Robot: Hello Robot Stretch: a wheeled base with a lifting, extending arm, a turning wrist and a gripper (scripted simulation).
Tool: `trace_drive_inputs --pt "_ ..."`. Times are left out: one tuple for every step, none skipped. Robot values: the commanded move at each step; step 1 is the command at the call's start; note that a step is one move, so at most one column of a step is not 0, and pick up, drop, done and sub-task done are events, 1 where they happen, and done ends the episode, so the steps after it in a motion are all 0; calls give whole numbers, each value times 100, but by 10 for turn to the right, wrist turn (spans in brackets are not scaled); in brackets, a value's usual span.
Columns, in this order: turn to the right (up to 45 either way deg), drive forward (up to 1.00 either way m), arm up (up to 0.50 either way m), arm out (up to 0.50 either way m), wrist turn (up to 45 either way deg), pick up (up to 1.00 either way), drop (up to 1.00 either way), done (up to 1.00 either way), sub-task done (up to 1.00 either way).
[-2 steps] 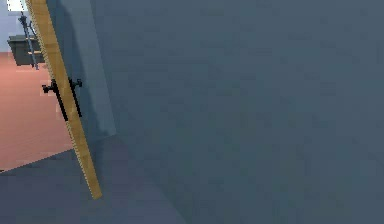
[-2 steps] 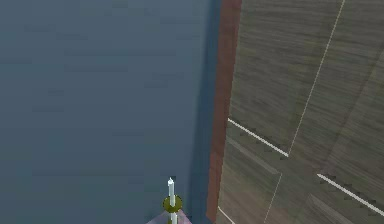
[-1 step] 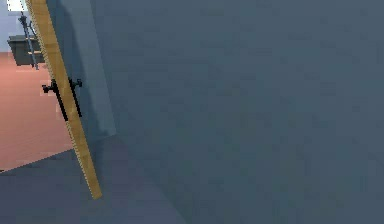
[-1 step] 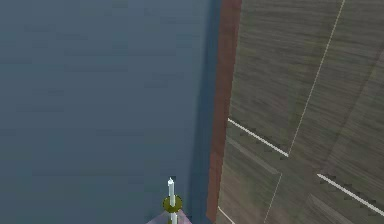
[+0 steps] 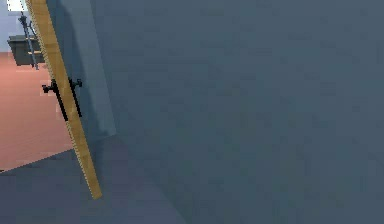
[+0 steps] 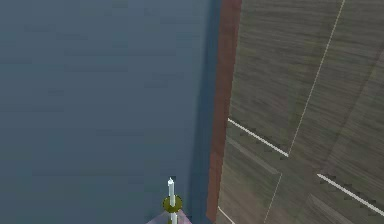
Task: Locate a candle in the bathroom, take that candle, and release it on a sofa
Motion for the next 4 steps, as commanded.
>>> trace_drive_inputs --pt "0 0 0 18 0 0 0 0 0" --pt "0 0 0 0 450 0 0 0 0" --pt "0 0 0 0 450 0 0 0 0" --pt "0 0 0 0 450 0 0 0 0"
